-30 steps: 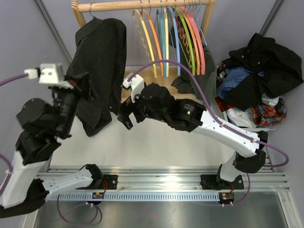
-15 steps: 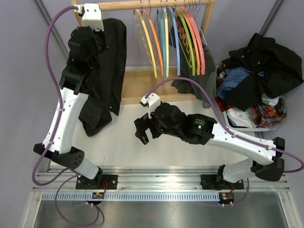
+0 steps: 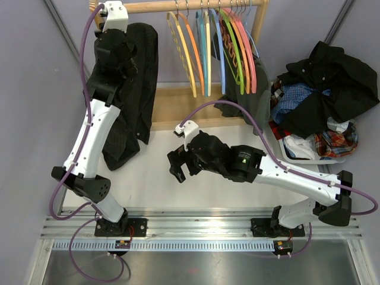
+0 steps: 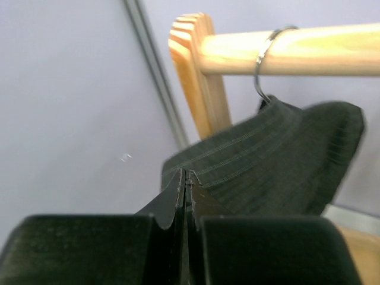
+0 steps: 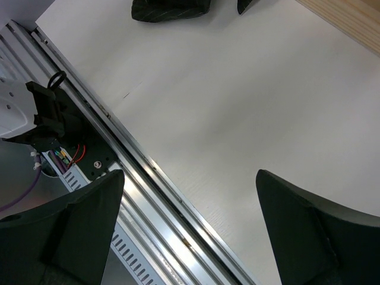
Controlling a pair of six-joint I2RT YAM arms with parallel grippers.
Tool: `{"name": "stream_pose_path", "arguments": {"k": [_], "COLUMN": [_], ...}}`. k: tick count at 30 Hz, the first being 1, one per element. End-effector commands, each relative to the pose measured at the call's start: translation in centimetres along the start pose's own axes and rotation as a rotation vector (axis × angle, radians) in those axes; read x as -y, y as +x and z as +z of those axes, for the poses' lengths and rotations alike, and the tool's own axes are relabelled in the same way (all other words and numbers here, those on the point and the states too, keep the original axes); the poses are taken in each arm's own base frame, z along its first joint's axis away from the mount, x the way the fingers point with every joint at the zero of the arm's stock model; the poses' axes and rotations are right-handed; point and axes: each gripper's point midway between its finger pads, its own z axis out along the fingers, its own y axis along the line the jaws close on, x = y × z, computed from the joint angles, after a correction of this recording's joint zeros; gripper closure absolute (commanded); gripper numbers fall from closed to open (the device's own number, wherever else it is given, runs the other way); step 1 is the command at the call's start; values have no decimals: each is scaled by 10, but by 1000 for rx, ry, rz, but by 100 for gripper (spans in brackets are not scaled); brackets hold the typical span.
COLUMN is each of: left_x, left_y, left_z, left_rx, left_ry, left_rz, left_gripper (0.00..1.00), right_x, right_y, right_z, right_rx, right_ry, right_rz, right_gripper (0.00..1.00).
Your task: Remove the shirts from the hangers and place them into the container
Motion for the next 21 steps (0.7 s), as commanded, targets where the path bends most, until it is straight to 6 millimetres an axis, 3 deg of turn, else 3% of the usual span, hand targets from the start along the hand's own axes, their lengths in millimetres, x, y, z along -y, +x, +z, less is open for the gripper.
{"name": "stream_pose_path", "arguments": {"k": [1,7,12,18,21], "left_x": [-24,-9,18,87,109], "left_y": [-12,16,26,17,14], "left_z": [8,40,42,11,-9], "left_rx": [57,0,-17,13,10], "left_ry": [-142,-87,54,477,596], "left_rz": [14,0,-26,-157,-201], "left_gripper": [100,100,100,100,100], "right_x": [-12,-10,-6,-8,-9], "right_y": [-11,-8,-4,-6,-5], "right_z": [3,1,0,5,8], "right_rx": [31,16,15,19,14], "right_ry": [-40,-29,-21,-23,-21], "right_rz": [-6,-8,-3,4,2], "right_gripper": [1,0,1,1,1]}}
